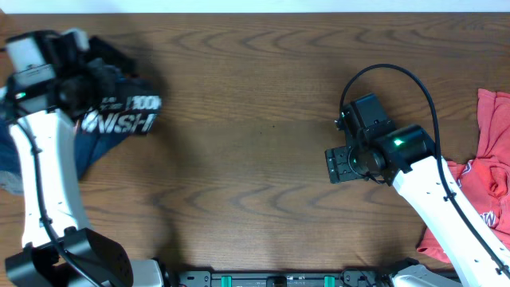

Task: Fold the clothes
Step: 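Place the black bundle on the navy stack with the left gripper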

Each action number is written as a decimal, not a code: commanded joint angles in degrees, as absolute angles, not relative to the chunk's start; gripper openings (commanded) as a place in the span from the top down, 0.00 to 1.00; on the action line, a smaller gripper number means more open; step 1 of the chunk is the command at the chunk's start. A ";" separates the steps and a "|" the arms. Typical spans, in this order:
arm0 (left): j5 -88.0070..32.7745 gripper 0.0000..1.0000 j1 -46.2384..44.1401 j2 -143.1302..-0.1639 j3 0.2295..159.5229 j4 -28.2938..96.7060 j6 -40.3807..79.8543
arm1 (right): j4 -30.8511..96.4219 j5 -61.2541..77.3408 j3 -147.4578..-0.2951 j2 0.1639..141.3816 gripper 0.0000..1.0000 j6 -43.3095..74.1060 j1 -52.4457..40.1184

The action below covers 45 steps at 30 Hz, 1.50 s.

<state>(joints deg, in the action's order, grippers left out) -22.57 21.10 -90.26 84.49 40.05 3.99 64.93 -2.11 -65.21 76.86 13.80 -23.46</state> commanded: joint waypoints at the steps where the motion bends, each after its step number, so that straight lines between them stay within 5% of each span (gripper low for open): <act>1: -22.44 0.94 24.36 -89.01 85.47 39.79 6.66 | 65.04 -2.57 -65.76 76.07 0.21 13.19 -22.92; 31: -3.18 0.92 36.75 -103.13 85.47 22.06 10.94 | 65.41 -3.18 -65.76 76.07 0.18 13.17 -22.87; 37: -7.75 0.40 42.98 -106.76 85.47 23.49 13.47 | 65.32 -3.25 -65.76 76.07 0.16 12.93 -22.87; 45: -23.77 0.34 46.85 -103.09 85.47 21.87 15.33 | 65.36 -4.29 -65.76 76.07 0.13 12.56 -22.87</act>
<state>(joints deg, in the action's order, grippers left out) -14.55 46.48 -106.67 84.49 22.61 14.39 65.34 -3.03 -65.21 76.86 13.17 -23.46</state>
